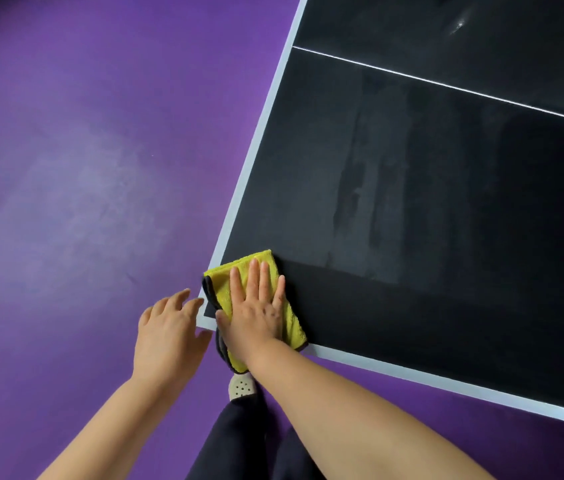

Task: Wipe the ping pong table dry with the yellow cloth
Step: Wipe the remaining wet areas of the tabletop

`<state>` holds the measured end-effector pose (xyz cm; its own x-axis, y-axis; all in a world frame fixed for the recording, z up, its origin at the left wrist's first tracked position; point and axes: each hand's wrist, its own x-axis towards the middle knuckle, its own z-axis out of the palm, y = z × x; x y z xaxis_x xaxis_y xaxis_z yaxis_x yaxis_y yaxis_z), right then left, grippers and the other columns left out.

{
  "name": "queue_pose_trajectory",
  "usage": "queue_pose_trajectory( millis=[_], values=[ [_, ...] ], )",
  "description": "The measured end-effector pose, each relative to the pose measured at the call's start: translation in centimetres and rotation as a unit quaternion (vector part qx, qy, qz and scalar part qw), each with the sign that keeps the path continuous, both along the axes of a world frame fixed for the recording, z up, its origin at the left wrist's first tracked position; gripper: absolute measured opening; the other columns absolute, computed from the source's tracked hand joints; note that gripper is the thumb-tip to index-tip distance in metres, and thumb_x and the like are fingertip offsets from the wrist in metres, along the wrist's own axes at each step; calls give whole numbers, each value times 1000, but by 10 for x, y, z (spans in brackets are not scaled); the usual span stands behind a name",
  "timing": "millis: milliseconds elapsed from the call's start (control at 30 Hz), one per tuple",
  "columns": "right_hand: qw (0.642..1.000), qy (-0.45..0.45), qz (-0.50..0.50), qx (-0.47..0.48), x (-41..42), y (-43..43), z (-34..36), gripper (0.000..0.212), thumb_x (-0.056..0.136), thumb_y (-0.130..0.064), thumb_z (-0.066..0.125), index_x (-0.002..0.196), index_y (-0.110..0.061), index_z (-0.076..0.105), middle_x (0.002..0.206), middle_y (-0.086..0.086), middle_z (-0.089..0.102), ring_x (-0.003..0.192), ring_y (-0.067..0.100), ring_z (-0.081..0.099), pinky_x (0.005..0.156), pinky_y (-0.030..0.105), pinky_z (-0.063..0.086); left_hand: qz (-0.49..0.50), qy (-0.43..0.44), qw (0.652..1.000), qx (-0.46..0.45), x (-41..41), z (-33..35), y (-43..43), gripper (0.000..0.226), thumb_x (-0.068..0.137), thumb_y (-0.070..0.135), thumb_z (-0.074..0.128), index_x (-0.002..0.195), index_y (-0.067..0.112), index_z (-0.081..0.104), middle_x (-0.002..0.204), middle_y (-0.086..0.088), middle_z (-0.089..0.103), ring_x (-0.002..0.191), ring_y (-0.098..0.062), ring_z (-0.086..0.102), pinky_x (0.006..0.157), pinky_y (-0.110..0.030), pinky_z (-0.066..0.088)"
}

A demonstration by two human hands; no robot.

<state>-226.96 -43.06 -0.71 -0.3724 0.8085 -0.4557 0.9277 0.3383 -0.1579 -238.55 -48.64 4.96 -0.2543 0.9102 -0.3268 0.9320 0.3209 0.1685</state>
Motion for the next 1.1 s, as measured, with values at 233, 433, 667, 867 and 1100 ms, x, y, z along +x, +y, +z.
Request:
queue_pose_trajectory(
  millis=[233, 433, 667, 867, 1100],
  values=[
    [992, 37, 108, 47, 37, 31, -15, 72, 99, -48, 36, 156, -31, -4, 164, 2, -15, 149, 21, -19, 118, 47, -17, -20, 1, 1000, 0, 24, -7, 16, 51, 72, 23, 78, 120, 14, 64, 128, -7, 58, 116, -34, 52, 96, -46, 38],
    [997, 18, -3, 77, 143, 48, -10, 72, 86, -51, 4, 155, -32, -6, 165, 2, -12, 150, 22, -16, 119, 46, -16, -57, -2, 998, -5, 82, -2, 37, 57, 84, 33, 66, 136, 20, 49, 147, -2, 39, 132, -26, 37, 108, -39, 27],
    [988, -24, -115, 98, 281, 72, -7, 69, 87, -54, 6, 151, -33, -11, 164, 1, -10, 151, 21, -15, 120, 46, -13, -109, -5, 994, 12, 178, 5, 74, 55, 82, 34, 66, 134, 22, 51, 146, 0, 40, 131, -23, 39, 108, -37, 26],
    [973, -43, -201, 105, 401, 84, -3, 71, 84, -54, 2, 150, -33, -9, 165, 1, -7, 151, 20, -12, 120, 44, -15, -167, -12, 986, 13, 278, 2, 112, 54, 76, 32, 73, 127, 19, 59, 140, -3, 49, 125, -26, 47, 104, -40, 33],
    [945, -90, -299, 99, 517, 101, 8, 69, 100, -46, 32, 156, -26, -5, 165, 4, -10, 151, 21, -12, 121, 44, -11, -205, -31, 978, 11, 357, 1, 133, 55, 77, 33, 73, 128, 20, 58, 140, -3, 48, 127, -25, 46, 106, -40, 32]
  ],
)
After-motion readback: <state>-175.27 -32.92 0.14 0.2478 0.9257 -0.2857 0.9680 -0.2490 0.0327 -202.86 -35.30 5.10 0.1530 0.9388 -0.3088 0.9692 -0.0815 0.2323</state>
